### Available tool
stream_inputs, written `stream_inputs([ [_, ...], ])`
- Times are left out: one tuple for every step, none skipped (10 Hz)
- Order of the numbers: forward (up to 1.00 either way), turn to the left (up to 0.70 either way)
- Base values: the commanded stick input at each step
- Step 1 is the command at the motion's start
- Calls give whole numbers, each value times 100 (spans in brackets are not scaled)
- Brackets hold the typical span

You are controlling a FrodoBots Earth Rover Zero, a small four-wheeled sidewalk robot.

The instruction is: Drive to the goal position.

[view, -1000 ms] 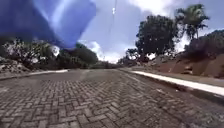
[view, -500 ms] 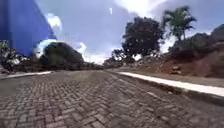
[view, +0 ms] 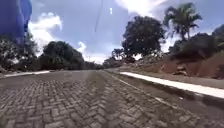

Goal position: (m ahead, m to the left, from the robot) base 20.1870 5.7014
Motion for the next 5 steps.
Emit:
stream_inputs([
  [70,16],
  [70,25],
  [70,27],
  [70,10],
  [70,0],
])
